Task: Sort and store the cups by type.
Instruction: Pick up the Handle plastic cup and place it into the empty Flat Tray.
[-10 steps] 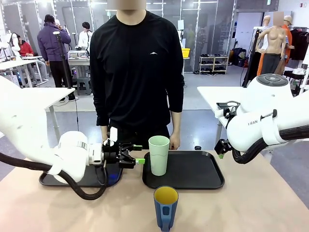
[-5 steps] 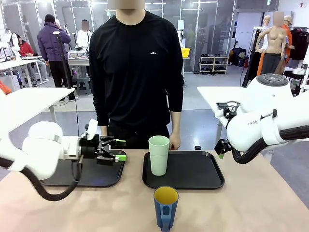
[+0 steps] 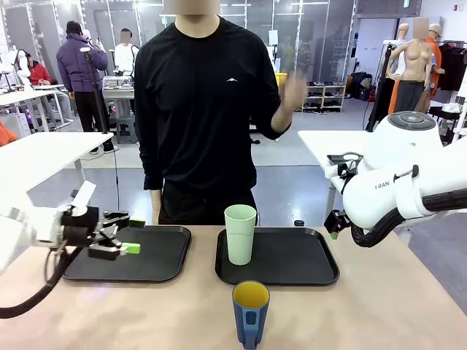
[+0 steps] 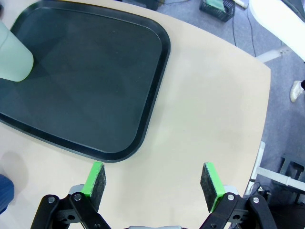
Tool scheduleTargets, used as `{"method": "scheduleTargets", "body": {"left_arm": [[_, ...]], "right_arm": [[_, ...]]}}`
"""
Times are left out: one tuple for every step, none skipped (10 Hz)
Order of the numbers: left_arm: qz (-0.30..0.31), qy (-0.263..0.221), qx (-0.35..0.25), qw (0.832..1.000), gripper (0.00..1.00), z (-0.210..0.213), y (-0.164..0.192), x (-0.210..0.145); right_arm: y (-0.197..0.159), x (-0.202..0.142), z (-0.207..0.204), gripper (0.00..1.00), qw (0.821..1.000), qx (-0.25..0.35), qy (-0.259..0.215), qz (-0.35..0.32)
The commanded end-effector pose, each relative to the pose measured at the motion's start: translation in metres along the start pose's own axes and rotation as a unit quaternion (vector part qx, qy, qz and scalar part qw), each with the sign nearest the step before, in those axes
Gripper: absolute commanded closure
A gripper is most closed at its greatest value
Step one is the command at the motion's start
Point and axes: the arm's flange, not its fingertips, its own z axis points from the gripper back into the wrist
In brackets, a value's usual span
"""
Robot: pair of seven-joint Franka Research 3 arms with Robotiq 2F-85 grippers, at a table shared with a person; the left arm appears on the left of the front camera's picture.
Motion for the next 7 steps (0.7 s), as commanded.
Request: {"method": "scheduleTargets", "body": {"left_arm": [[0.009, 0.025, -0.015, 1.000, 0.00, 0.029, -0.018, 0.012], [0.013, 0.036, -0.017, 0.999, 0.00, 0.041, -0.024, 0.012], [0.012, 0.061, -0.018, 0.998, 0.00, 0.052, -0.029, 0.014], [0.013, 0.081, -0.008, 0.997, 0.00, 0.062, -0.031, 0.016], [0.018, 0.086, -0.009, 0.996, 0.00, 0.068, -0.033, 0.015], [0.021, 0.085, -0.010, 0.996, 0.00, 0.073, -0.034, 0.015], [0.019, 0.085, -0.015, 0.996, 0.00, 0.077, -0.034, 0.015]], "right_arm": [[-0.001, 0.000, 0.000, 0.00, 1.000, 0.000, -0.001, -0.001], [-0.001, 0.000, 0.000, 0.00, 1.000, 0.000, -0.001, -0.001], [-0.001, 0.000, 0.000, 0.00, 1.000, 0.000, -0.001, -0.001], [-0.001, 0.000, 0.000, 0.00, 1.000, 0.000, -0.001, -0.001], [-0.001, 0.000, 0.000, 0.00, 1.000, 0.000, -0.001, -0.001], [-0.001, 0.000, 0.000, 0.00, 1.000, 0.000, -0.001, -0.001], [-0.001, 0.000, 0.000, 0.00, 1.000, 0.000, -0.001, -0.001]]}}
